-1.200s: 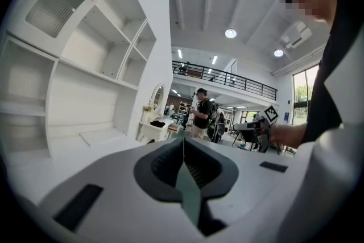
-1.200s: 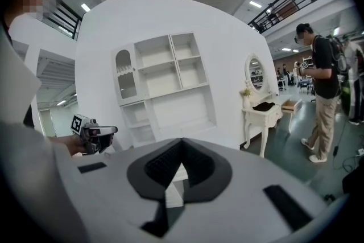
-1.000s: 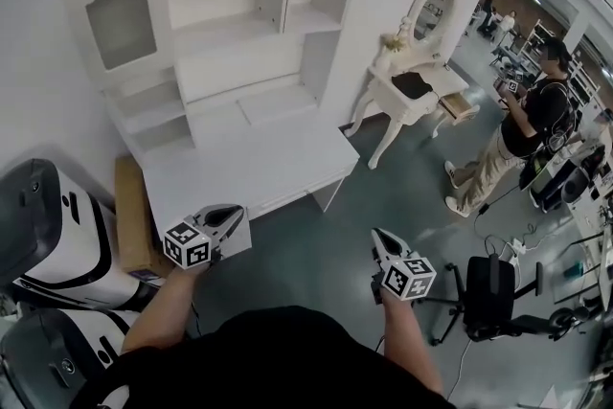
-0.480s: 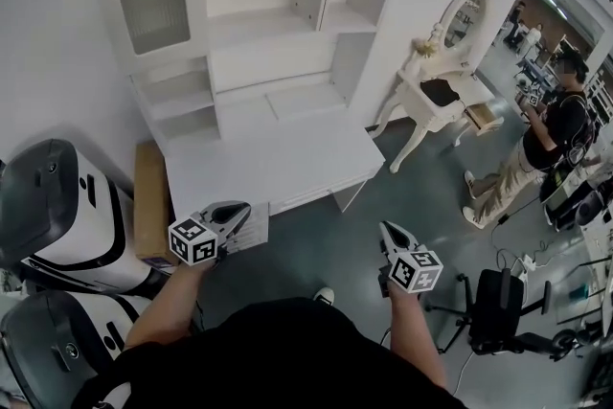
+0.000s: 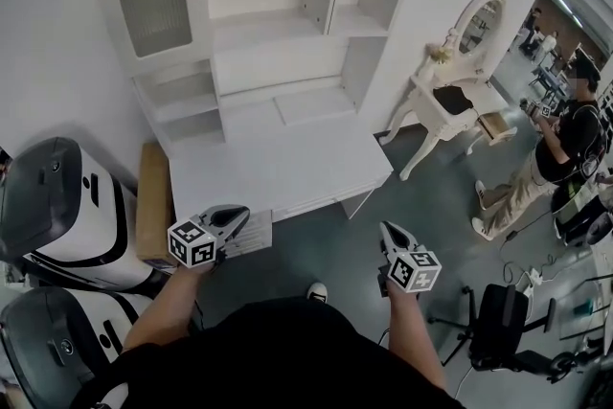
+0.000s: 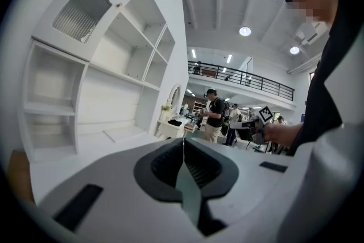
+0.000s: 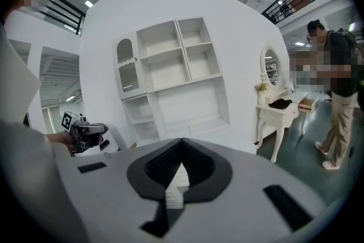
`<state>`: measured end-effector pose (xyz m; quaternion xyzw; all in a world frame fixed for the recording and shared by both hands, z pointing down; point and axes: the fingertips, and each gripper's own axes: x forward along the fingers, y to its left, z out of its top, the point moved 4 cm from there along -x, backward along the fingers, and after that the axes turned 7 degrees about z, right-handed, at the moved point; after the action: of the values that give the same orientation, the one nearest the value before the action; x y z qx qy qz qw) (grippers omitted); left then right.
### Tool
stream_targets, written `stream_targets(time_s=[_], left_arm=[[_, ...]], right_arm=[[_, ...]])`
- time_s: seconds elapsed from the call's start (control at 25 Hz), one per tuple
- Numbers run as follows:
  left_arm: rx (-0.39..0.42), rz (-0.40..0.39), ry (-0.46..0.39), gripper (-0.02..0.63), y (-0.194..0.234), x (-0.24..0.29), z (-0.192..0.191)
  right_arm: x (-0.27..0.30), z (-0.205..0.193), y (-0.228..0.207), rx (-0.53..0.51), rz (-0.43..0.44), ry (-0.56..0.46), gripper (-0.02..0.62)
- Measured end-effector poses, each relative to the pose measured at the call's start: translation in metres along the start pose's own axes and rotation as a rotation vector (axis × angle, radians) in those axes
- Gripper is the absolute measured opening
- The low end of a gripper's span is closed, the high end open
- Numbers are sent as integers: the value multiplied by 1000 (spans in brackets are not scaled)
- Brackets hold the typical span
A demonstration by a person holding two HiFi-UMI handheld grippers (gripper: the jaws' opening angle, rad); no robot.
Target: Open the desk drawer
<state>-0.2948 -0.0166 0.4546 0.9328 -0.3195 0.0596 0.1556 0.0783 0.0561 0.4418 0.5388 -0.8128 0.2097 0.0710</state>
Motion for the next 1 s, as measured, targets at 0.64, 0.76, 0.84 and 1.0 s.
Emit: stream_targets(time_s=[0.64,0.76,0.84,1.0], left_arm=[[-13,50,34,12,7,93,22],[-16,68,34,12,8,105,26],[-19,81,32,12,8,112,28],[-23,117,37,12,10,118,26]], right_arm=[[61,21,-95,49,45,38,2],[72,23,-110,51,65,55,2],[79,23,-118,51,80,67,2],[96,24,-132,47,115,88,2]])
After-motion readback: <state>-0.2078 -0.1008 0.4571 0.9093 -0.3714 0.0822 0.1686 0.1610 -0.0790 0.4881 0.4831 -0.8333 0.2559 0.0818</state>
